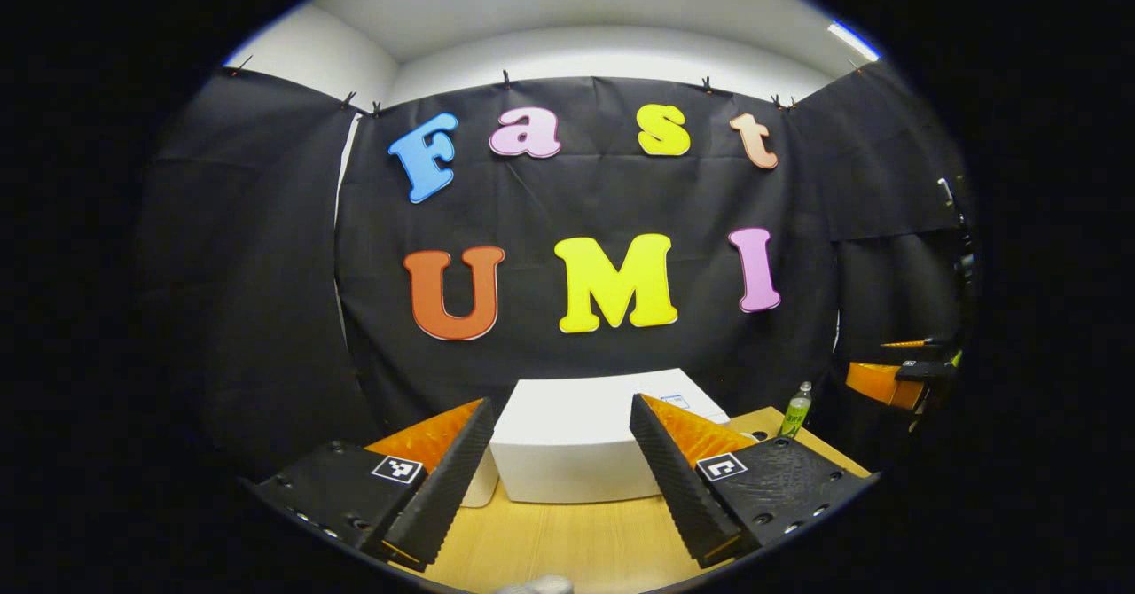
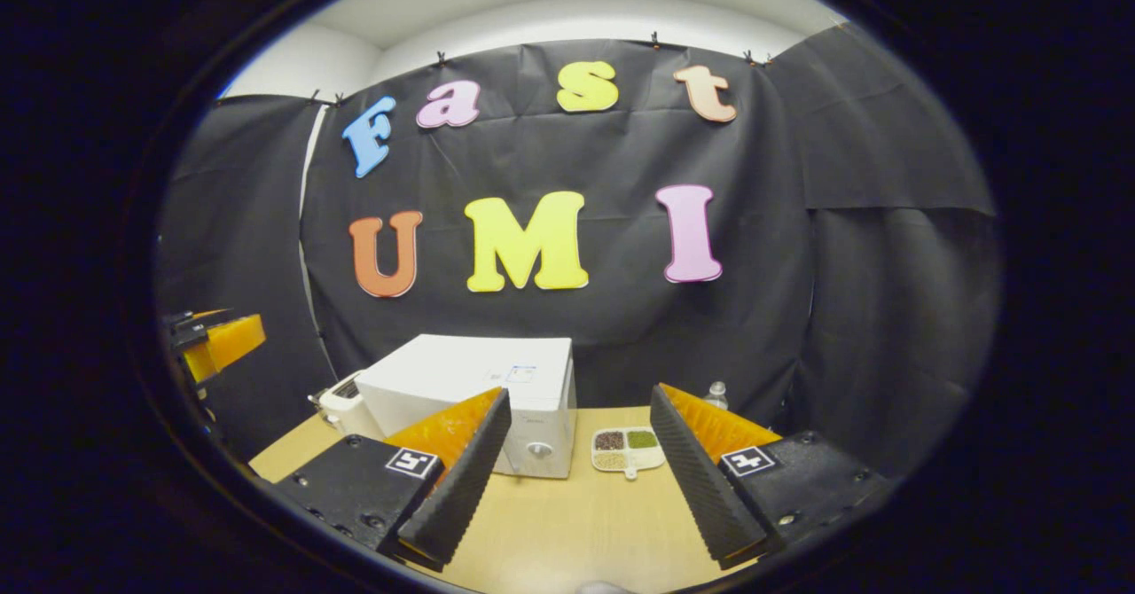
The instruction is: Open the microwave oven with the left hand, put the food in, and close the microwave oven.
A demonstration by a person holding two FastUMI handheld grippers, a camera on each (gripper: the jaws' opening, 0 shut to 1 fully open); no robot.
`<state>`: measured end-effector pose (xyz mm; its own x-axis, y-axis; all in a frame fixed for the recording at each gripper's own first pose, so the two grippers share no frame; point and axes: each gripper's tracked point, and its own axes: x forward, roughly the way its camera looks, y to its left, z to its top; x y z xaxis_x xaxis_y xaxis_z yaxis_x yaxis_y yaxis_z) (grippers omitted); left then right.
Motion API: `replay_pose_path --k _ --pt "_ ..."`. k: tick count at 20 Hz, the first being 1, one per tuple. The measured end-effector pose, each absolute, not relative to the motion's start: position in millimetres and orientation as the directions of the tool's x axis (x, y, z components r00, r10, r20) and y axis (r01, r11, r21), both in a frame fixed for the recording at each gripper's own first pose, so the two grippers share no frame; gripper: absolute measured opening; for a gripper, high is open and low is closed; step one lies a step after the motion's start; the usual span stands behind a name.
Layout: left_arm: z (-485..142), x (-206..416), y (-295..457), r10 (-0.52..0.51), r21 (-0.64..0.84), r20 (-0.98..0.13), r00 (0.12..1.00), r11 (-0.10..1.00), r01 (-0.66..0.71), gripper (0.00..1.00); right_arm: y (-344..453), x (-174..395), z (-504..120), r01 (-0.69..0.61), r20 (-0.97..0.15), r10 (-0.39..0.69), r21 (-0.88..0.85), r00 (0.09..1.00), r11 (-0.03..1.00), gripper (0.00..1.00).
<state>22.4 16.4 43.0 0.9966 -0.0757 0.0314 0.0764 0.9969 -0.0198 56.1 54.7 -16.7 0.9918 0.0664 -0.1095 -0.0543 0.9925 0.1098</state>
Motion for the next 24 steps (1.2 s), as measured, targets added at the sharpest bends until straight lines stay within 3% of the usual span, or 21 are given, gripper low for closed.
replay_pose_path --k 1,2,3,4,5,6,8,9,10,11,12,13,14,16,17,24 --pt "52 21 18 -0.077 -0.015 0.05 0.996 0.997 0.078 0.96 55 56 -13 -0.05 -0.106 0.062 0.113 0.992 0.992 0.92" --pt "57 20 18 -0.082 -0.02 0.06 0.995 0.996 0.083 0.96 53 57 -10 -0.043 -0.099 0.055 0.116 0.994 0.992 1.0" --pt "58 18 17 -0.085 -0.034 0.07 0.994 0.996 0.088 0.96 53 55 -5 -0.039 -0.09 0.05 0.121 0.995 0.992 1.0" --pt "58 18 16 -0.089 -0.042 0.07 0.994 0.995 0.092 0.96 54 54 -1 -0.039 -0.083 0.049 0.121 0.995 0.992 0.92" --pt "58 18 18 -0.086 -0.04 0.07 0.994 0.995 0.089 0.96 53 53 3 -0.039 -0.075 0.048 0.117 0.996 0.992 0.92" --pt "57 18 21 -0.08 -0.038 0.068 0.994 0.996 0.082 0.96 53 52 8 -0.036 -0.068 0.044 0.108 0.997 0.994 1.0" --pt "55 17 21 -0.081 -0.042 0.059 0.995 0.996 0.084 0.96 53 49 16 -0.032 -0.05 0.037 0.093 0.998 0.995 1.0" --pt "55 16 21 -0.08 -0.043 0.058 0.995 0.996 0.083 1.0 54 47 19 -0.032 -0.043 0.036 0.091 0.998 0.995 0.92" --pt "56 16 23 -0.079 -0.041 0.058 0.995 0.996 0.081 0.96 55 45 22 -0.033 -0.038 0.037 0.09 0.999 0.995 0.92" --pt "55 15 24 -0.078 -0.04 0.058 0.995 0.996 0.08 0.96 55 43 23 -0.032 -0.034 0.036 0.088 0.999 0.996 1.0" --pt "56 15 24 -0.078 -0.039 0.059 0.995 0.996 0.08 1.0 55 42 23 -0.032 -0.037 0.035 0.086 0.999 0.996 0.92" --pt "57 14 24 -0.077 -0.037 0.062 0.995 0.996 0.079 0.96 55 41 24 -0.03 -0.037 0.033 0.086 0.999 0.996 1.0" --pt "56 14 24 -0.078 -0.039 0.062 0.995 0.996 0.08 0.96 55 40 26 -0.031 -0.036 0.034 0.09 0.999 0.996 0.92" --pt "55 13 25 -0.078 -0.042 0.059 0.995 0.996 0.081 1.0 54 37 28 -0.026 -0.03 0.029 0.092 0.999 0.995 0.92" --pt "56 13 25 -0.078 -0.04 0.06 0.995 0.996 0.08 0.96 54 37 28 -0.025 -0.029 0.028 0.091 0.999 0.995 0.92" --pt "57 8 34 -0.069 -0.045 0.071 0.995 0.996 0.072 0.96 61 30 36 -0.031 -0.013 0.033 0.087 0.999 0.996 0.92"
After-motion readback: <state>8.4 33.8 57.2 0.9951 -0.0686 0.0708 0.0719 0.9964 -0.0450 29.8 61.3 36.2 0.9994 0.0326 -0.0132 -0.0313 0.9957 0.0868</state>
